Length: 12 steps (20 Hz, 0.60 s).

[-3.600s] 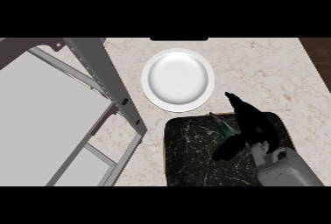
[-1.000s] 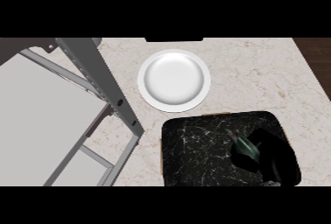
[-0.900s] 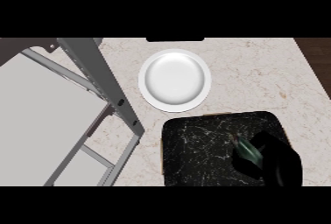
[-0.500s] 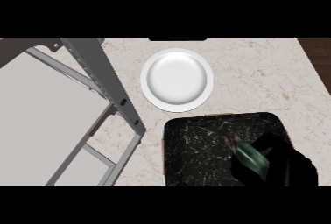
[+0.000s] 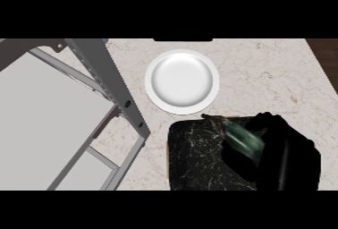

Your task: Pick the eggplant from the tray and place it in the plate

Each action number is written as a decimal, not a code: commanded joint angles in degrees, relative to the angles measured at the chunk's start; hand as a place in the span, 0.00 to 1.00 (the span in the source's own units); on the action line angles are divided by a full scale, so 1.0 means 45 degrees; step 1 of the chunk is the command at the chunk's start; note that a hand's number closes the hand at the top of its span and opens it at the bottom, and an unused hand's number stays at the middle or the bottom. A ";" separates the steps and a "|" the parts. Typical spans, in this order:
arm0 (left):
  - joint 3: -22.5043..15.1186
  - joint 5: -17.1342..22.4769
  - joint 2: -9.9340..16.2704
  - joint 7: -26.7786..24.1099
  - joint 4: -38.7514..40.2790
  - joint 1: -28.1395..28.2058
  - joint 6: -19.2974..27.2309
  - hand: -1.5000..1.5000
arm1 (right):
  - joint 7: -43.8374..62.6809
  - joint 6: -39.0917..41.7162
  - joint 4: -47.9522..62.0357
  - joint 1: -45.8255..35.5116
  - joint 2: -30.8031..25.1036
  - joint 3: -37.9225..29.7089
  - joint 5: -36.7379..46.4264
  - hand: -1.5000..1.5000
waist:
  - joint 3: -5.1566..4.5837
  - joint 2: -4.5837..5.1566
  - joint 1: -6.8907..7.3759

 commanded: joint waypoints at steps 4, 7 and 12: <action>-0.0214 -0.0449 -0.0402 -0.0447 0.0219 0.0139 -0.0111 0.50 | -0.0040 0.1338 0.3114 -0.4087 0.1294 -0.1737 -0.0851 1.00 | 0.0000 0.0037 0.0115; 0.0109 -0.0434 -0.0393 0.0088 0.0015 -0.0076 0.0146 0.50 | -0.0828 0.0510 0.4506 -0.4754 0.1313 -0.2735 -0.2020 1.00 | 0.0006 0.0039 0.0100; 0.0301 -0.0273 -0.0215 -0.0118 0.0040 0.0122 -0.0372 0.50 | -0.1519 -0.1848 0.7554 -0.5627 0.1326 -0.2973 -0.2972 1.00 | 0.0009 0.0048 0.0133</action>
